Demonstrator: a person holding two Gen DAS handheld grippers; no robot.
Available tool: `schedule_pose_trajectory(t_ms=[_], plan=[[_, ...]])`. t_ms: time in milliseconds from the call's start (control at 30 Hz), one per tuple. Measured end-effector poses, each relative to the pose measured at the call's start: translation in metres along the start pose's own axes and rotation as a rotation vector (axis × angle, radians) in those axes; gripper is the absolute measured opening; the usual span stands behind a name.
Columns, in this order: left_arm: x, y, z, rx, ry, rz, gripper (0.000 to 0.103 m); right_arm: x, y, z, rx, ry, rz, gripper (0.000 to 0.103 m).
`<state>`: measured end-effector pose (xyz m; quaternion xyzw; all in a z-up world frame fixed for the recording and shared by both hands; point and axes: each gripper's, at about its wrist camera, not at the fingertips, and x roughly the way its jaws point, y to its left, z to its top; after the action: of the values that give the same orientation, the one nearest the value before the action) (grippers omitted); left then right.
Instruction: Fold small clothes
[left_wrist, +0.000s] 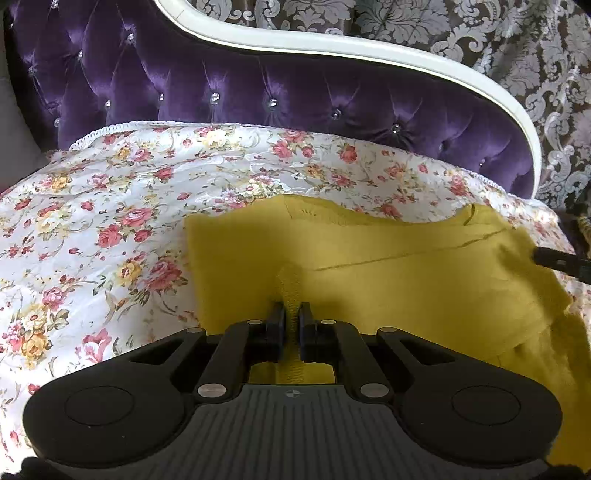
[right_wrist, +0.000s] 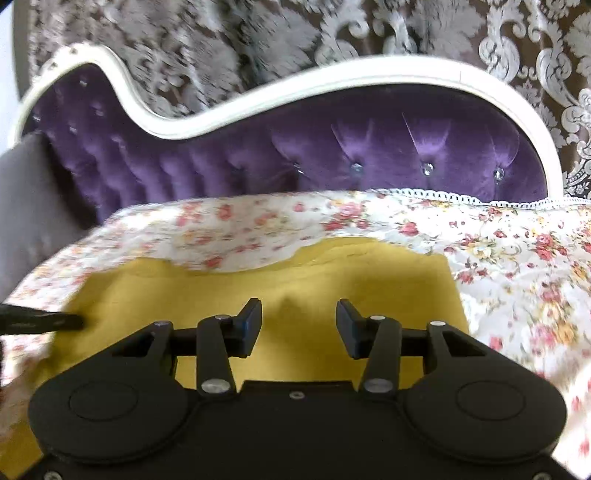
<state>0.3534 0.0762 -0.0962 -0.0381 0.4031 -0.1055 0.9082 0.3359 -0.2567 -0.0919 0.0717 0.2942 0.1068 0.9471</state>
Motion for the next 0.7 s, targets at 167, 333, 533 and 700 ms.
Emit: schedule_pose_trajectory(t_ms=[167,333,533,700], plan=[[0.005,0.007,0.003,-0.022,0.002,-0.01,0.01,0.036,-0.007,-0.009,0.008,0.05,-0.063,0.054],[0.003,0.024,0.001,-0.136,-0.023,-0.06,0.01,0.029,-0.021,-0.011,0.092,0.021,-0.075,0.054],[-0.017,0.037,-0.003,-0.173,-0.114,0.164,0.013,0.025,-0.022,-0.013,0.09,0.005,-0.102,0.054],[-0.033,0.049,-0.003,-0.178,-0.118,0.191,0.013,0.024,-0.018,-0.01,0.078,-0.001,-0.121,0.059]])
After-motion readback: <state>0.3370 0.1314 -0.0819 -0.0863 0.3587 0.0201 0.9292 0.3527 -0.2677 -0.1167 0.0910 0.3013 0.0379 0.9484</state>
